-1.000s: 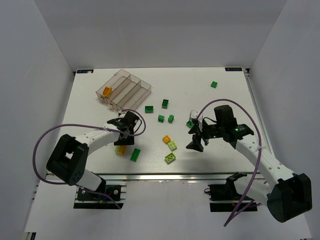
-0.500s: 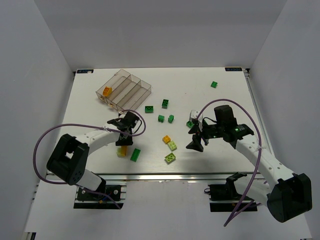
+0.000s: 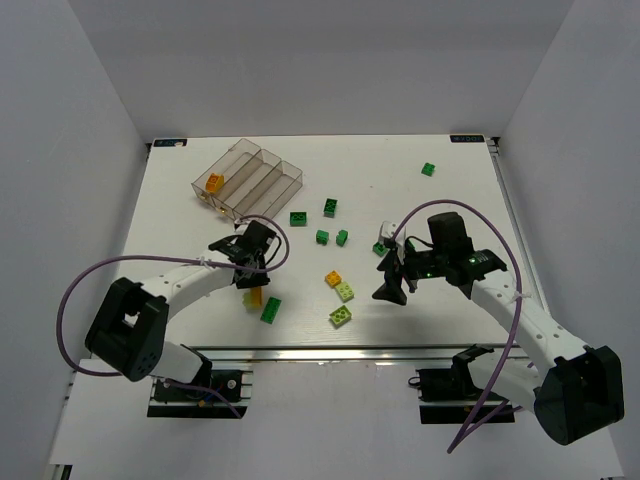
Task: Sort the legos into containers by color
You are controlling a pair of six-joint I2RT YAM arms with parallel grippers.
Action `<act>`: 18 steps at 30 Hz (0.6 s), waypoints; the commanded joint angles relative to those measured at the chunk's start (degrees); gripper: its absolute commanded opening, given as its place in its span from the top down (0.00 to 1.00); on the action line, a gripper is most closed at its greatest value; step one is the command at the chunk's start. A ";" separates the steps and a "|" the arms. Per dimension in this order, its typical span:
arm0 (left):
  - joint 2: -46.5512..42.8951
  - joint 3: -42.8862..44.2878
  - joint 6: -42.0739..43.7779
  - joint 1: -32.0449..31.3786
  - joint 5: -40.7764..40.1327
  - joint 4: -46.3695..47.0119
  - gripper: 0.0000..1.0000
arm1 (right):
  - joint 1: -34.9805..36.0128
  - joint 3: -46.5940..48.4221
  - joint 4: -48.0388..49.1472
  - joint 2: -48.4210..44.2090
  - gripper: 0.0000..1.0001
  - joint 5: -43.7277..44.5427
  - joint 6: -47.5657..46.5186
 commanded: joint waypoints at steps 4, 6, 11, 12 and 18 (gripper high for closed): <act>-6.19 3.93 -6.40 -0.20 5.79 5.38 0.90 | 0.03 0.10 3.48 -0.13 0.21 -0.20 5.15; -7.33 4.90 -7.98 -0.20 7.38 6.78 0.92 | 0.03 0.45 4.27 -0.04 0.21 -0.12 6.82; -10.41 4.30 -15.45 -0.20 14.50 16.44 1.00 | 0.03 1.51 9.01 0.57 0.21 0.94 17.01; -10.76 3.77 -18.69 -0.20 15.64 18.37 1.00 | 0.03 1.94 9.80 0.57 0.21 1.37 18.24; -11.82 -2.90 -36.34 -0.20 20.48 32.27 1.00 | 0.11 2.92 18.05 0.22 0.20 8.64 28.61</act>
